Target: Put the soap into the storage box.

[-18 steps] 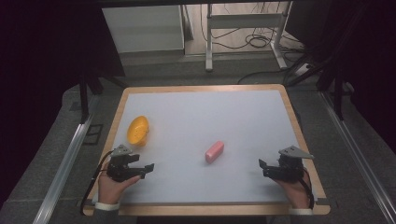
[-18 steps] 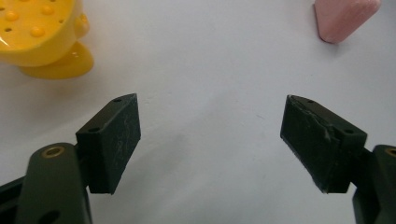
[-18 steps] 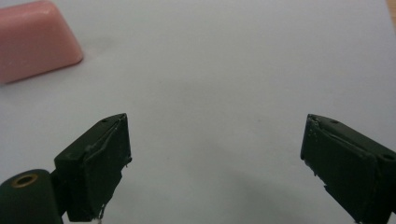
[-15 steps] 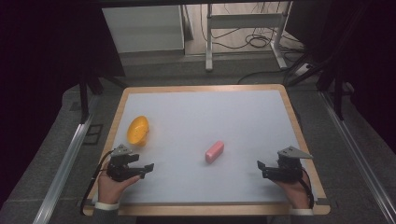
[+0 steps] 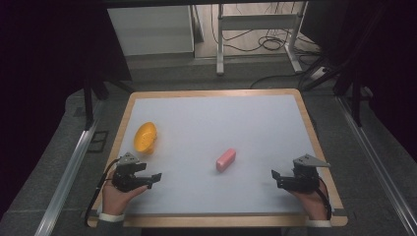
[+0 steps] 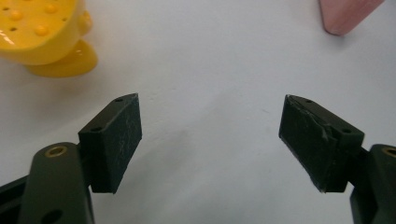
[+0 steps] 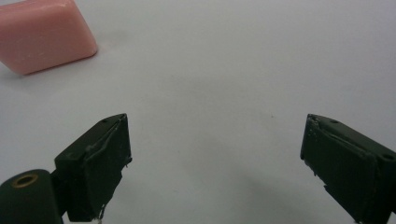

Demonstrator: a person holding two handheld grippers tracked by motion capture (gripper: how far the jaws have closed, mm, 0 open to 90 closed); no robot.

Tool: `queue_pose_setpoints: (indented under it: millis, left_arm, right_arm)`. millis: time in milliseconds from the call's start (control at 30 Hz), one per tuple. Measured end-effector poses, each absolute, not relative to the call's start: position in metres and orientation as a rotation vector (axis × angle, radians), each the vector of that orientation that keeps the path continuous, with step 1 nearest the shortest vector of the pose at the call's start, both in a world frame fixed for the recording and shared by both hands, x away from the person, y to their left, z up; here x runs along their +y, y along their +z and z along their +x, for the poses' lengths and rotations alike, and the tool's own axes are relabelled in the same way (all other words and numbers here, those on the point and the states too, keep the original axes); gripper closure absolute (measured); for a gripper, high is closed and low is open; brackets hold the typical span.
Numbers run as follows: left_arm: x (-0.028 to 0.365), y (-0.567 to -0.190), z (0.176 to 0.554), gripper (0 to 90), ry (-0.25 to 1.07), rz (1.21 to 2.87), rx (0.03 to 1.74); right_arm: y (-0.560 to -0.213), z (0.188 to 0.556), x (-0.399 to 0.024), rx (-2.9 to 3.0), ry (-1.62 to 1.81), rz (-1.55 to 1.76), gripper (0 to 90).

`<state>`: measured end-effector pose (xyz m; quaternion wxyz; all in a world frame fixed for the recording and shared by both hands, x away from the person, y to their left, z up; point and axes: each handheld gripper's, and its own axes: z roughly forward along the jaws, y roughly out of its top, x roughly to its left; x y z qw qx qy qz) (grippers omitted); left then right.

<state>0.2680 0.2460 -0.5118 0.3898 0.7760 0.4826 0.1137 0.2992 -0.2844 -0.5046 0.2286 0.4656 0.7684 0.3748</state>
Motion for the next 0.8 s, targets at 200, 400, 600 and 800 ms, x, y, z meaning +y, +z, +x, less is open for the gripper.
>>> queue_pose_setpoints:
  millis: [200,400,600,800]
  left_arm:
    - [0.241,-0.515,0.270,22.0,0.273,1.989,1.221]
    - [0.243,-0.514,0.269,23.1,0.269,1.973,1.218]
    - [0.237,-0.505,0.267,22.4,0.272,1.999,1.202]
    - [0.233,-0.501,0.270,25.2,0.243,1.990,1.209]
  right_arm:
    - [-0.505,0.299,-0.286,2.122,1.028,1.285,9.4]
    - [-0.504,0.298,-0.285,2.114,1.019,1.275,9.4]
    - [-0.502,0.297,-0.288,2.096,1.028,1.294,9.4]
    - [-0.501,0.296,-0.287,2.094,1.027,1.287,9.4]
